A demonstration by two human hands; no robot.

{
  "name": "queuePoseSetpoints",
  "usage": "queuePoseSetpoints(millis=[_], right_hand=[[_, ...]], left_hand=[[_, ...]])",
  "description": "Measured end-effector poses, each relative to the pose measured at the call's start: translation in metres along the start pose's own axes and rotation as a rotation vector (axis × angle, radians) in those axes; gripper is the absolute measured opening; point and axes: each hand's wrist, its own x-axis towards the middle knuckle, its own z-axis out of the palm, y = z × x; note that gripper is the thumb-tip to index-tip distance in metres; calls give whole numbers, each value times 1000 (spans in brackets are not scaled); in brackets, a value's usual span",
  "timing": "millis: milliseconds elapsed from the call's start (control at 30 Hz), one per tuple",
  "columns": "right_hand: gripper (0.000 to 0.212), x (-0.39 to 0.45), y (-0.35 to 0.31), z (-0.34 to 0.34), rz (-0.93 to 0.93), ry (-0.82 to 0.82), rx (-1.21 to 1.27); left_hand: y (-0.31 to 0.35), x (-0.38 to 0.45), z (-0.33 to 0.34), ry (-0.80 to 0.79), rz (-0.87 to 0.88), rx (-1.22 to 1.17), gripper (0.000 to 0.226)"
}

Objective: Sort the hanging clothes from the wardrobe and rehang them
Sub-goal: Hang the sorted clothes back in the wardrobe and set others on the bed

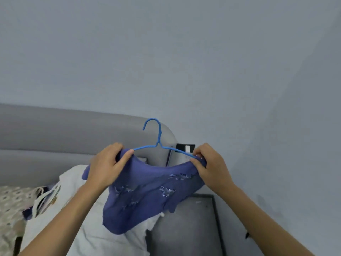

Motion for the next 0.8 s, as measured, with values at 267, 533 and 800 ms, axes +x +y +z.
queuePoseSetpoints(millis=[267, 533, 800], right_hand=[[25, -167, 15, -126, 163, 124, -39], [20, -318, 23, -268, 401, 355, -139], [20, -444, 31, -370, 645, 559, -340]], left_hand=[[149, -92, 43, -154, 173, -35, 52], [325, -132, 100, -299, 541, -140, 47], [498, -191, 180, -522, 914, -310, 49]])
